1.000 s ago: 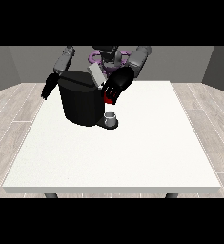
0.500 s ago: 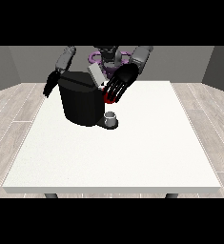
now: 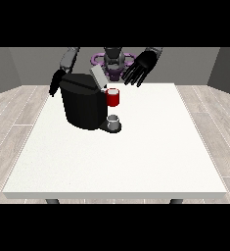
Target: Insert the coffee pod into the coffee machine and close the lid
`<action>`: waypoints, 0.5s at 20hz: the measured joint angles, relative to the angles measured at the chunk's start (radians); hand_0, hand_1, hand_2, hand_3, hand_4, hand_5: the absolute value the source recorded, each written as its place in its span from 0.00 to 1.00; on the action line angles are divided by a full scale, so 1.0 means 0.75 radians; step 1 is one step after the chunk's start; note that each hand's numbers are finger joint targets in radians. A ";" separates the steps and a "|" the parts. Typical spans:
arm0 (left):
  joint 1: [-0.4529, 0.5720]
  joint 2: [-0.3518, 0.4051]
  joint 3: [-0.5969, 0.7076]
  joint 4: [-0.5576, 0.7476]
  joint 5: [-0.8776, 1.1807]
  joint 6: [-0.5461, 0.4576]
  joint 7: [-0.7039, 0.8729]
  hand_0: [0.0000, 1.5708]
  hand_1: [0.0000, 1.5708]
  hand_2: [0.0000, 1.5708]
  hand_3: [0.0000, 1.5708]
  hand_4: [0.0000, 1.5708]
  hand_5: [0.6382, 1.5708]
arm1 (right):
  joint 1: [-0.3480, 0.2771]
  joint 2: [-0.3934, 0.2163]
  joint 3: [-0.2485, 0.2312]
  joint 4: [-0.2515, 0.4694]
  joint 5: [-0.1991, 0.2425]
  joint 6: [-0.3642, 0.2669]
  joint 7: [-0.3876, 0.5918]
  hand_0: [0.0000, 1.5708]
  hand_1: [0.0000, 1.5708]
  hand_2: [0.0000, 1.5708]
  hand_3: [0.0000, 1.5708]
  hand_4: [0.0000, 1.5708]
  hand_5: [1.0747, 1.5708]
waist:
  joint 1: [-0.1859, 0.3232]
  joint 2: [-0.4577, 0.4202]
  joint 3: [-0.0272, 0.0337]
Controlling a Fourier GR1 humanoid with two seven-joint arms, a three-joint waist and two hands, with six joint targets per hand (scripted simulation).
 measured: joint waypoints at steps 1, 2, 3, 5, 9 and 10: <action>0.020 -0.015 0.027 -0.005 0.035 -0.001 -0.014 0.00 0.00 0.10 0.00 0.00 1.00 | 0.021 -0.005 -0.002 0.005 -0.003 0.007 -0.007 0.00 0.00 0.00 0.00 0.00 1.00 | 0.015 -0.024 -0.0002; 0.042 -0.049 0.063 -0.009 0.086 -0.004 -0.029 0.00 0.00 0.00 0.00 0.13 1.00 | 0.041 -0.003 -0.004 0.011 -0.004 0.008 -0.007 0.00 0.00 0.00 0.00 0.00 1.00 | 0.035 -0.054 -0.0009; 0.077 -0.094 0.103 -0.009 0.141 0.000 -0.035 0.00 0.00 0.00 0.00 0.24 1.00 | 0.070 0.001 -0.004 0.018 -0.001 0.002 -0.013 0.00 0.00 0.00 0.00 0.00 1.00 | 0.056 -0.090 -0.0016; 0.151 -0.176 0.175 -0.008 0.242 0.004 -0.053 0.00 0.00 0.00 0.00 0.30 1.00 | 0.120 0.008 -0.005 0.025 -0.003 -0.002 -0.023 0.00 0.00 0.00 0.00 0.00 1.00 | 0.099 -0.158 -0.0023; 0.321 -0.293 0.348 0.015 0.459 -0.016 -0.103 0.00 0.00 0.00 0.00 0.17 1.00 | 0.206 -0.005 -0.030 0.018 -0.025 0.009 -0.032 0.00 0.00 0.00 0.00 0.00 1.00 | 0.176 -0.289 -0.0040; 0.366 -0.317 0.376 0.022 0.499 -0.030 -0.105 0.00 0.00 0.00 0.00 0.25 1.00 | 0.236 -0.004 -0.030 0.017 -0.029 0.016 -0.030 0.00 0.00 0.00 0.00 0.00 1.00 | 0.197 -0.337 -0.0039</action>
